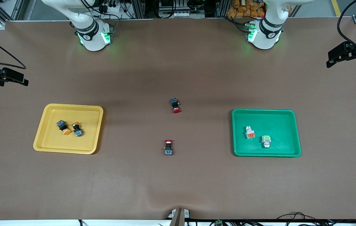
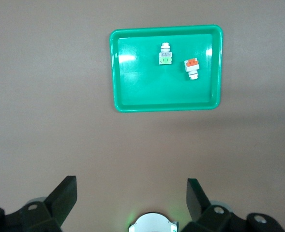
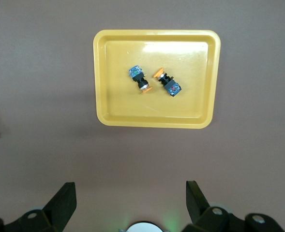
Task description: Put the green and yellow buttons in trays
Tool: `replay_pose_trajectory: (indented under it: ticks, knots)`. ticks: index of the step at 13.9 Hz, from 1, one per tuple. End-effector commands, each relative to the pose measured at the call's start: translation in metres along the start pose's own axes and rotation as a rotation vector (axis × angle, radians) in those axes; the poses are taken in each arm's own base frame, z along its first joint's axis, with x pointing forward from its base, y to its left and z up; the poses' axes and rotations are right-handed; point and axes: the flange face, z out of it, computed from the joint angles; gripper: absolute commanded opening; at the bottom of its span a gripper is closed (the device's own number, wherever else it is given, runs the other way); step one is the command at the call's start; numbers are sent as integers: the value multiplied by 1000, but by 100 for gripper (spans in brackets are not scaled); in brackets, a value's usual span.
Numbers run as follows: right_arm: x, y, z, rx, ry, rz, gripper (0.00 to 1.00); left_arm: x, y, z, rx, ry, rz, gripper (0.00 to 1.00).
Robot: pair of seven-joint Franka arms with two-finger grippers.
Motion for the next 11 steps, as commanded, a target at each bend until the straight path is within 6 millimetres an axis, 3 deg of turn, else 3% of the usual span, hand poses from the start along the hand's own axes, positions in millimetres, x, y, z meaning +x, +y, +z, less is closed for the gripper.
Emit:
replay_pose_trajectory:
  ticks: [1, 5, 11]
  knots:
    - [-11, -7, -17, -37, -10, 12, 100, 3, 1, 0, -15, 4, -1, 100]
    - [-12, -10, -31, -41, 19, 5, 100, 6, 2, 2, -37, 0, -1, 100]
    - [-12, -11, -32, -42, 25, 3, 100, 6, 3, 3, -37, -3, -1, 100]
